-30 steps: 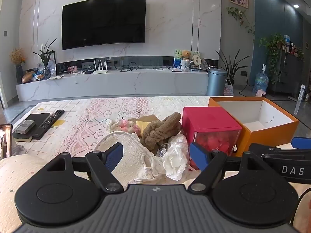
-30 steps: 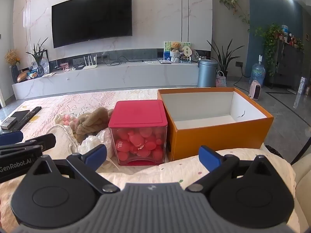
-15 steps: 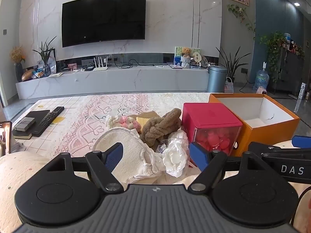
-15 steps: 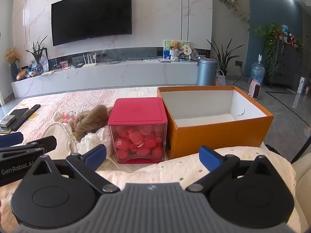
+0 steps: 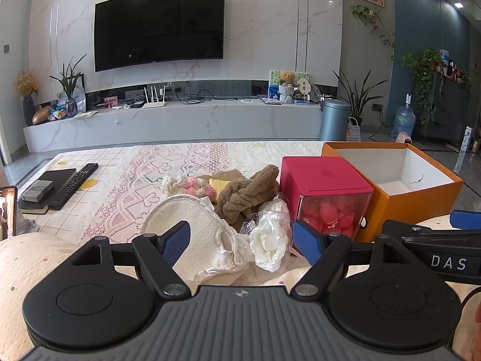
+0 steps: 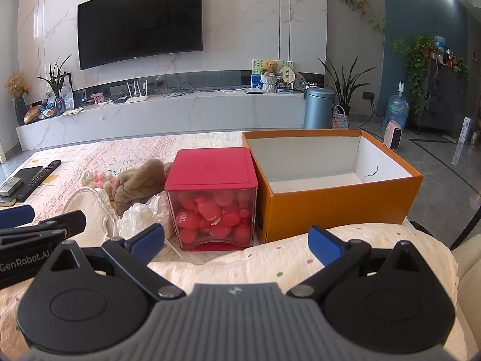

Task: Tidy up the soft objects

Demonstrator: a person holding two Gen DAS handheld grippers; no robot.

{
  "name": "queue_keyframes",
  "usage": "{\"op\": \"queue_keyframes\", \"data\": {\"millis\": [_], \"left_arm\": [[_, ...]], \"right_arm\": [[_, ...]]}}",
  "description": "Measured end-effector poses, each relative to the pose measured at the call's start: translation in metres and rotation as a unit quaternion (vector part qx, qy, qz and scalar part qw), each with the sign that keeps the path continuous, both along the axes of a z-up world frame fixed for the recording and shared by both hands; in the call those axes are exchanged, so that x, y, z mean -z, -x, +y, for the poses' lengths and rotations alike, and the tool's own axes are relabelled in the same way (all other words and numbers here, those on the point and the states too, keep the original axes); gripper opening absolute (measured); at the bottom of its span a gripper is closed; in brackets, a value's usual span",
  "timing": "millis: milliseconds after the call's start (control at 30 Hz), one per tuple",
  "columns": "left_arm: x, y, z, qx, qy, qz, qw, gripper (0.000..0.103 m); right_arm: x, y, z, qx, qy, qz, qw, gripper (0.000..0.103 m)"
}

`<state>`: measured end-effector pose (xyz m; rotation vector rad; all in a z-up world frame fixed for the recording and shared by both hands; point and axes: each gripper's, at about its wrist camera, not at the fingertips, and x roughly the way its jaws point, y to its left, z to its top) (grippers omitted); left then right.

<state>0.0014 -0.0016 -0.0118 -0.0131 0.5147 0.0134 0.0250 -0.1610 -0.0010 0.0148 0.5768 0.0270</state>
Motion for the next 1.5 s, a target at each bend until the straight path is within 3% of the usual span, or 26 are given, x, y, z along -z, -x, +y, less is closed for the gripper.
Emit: {"op": "queue_keyframes", "data": {"millis": [1500], "left_arm": [[0.0021, -0.0008, 0.0013, -0.005, 0.004, 0.014, 0.9999, 0.091]], "right_arm": [[0.0057, -0.0035, 0.0004, 0.003, 0.002, 0.01, 1.0, 0.1]]}}
